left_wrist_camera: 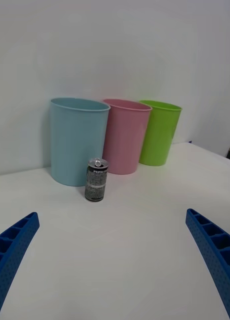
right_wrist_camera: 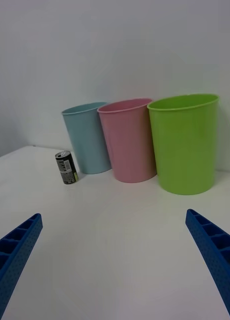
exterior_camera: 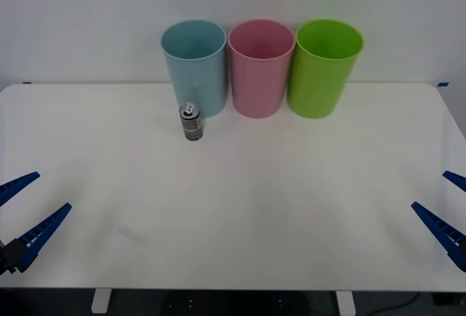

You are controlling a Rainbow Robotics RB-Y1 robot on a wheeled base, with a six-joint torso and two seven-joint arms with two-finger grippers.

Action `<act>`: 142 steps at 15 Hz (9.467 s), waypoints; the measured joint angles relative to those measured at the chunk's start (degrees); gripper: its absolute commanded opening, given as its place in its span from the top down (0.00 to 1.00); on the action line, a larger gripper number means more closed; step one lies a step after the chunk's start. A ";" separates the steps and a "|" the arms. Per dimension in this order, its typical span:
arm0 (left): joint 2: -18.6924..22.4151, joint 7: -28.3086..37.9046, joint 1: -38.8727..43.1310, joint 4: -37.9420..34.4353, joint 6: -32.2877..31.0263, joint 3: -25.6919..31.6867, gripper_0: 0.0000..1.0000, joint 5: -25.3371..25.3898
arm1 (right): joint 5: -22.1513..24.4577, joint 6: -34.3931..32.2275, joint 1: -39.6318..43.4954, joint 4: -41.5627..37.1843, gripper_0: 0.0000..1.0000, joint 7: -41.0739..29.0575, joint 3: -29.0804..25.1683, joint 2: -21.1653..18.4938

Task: Grasp the object on the table and drop it into the matching bin: aluminum can to the light blue bin, PET bottle to the pink bin.

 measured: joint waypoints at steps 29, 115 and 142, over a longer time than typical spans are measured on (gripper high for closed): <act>-5.26 -1.73 -5.60 0.69 29.83 -19.41 0.00 -8.27 | 0.00 0.00 0.00 0.00 0.00 0.00 0.00 0.00; -1.97 -2.36 -39.70 25.93 47.13 -35.34 1.00 -0.97 | 0.00 0.00 0.00 0.00 0.00 0.00 0.00 0.00; 3.30 0.31 -59.46 21.74 65.53 -43.45 1.00 12.97 | 0.00 0.00 0.00 0.00 0.00 0.00 0.00 0.00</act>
